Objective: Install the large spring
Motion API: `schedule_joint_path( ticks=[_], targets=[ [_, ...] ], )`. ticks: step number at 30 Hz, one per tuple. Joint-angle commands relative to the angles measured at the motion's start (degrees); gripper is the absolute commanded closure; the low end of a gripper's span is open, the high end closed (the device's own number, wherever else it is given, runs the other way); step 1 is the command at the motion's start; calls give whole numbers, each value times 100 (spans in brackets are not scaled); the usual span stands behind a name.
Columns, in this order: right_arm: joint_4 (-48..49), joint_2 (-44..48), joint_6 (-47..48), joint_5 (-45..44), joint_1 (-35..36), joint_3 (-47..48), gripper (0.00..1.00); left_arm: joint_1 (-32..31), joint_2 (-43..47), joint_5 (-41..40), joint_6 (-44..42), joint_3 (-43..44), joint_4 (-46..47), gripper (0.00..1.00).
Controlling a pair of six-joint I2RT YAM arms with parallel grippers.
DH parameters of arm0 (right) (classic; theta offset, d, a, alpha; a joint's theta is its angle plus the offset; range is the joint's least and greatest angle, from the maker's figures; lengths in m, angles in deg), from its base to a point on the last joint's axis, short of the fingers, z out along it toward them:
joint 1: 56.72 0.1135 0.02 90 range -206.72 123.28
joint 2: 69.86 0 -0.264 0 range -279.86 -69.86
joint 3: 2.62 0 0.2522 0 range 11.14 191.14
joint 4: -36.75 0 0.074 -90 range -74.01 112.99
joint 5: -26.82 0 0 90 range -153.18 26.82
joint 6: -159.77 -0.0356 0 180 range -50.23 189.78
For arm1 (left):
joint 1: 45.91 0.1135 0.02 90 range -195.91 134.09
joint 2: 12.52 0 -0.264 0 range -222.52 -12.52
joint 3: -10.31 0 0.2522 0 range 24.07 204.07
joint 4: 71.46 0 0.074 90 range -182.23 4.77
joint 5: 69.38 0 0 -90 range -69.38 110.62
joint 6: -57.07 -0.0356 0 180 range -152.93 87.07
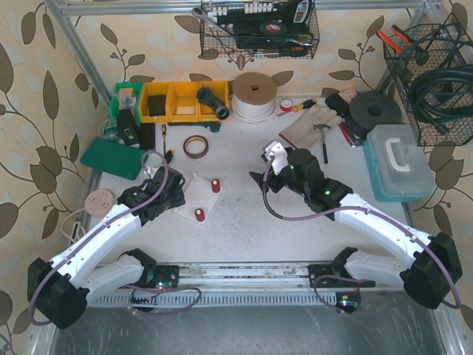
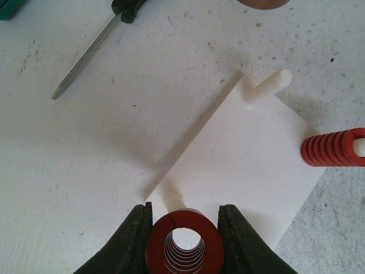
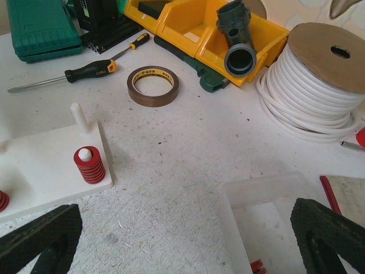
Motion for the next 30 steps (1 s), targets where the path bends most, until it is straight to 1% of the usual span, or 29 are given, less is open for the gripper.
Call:
schedule_joint_path(
  ticks=[1,5,12,19,20,23,25,27,30],
  targets=[
    [66,113,-65,109,-33,-98,1,17,-70,-219,-200,-102,315,100],
    [62,138,-58,135,-42,-115,1,22,-184,-337,-239,-160,359,100],
    [86,153,-53,172,-67,-135,1,15,-307,-190,-325,-485,886,100],
    [90,21,-58,152,-108,-133,1,19,-473,-258,-444,-548,1052,99],
    [77,-14,-62,139,-116,-121,1,20,-493,-233,-463,-538,1070,94],
    [-58,-136,-58,129,-152,-52,1,20,-559,-125,-540,-498,1131,73],
    [-257,-231,-59,114,-188,68,1,25,-583,-68,-570,-446,1121,62],
    [-483,-320,-40,96,-233,229,1,15,-597,-62,-573,-384,1072,55],
    [-884,-429,-18,38,-315,443,1,21,-599,-100,-585,-297,981,50]
  ],
)
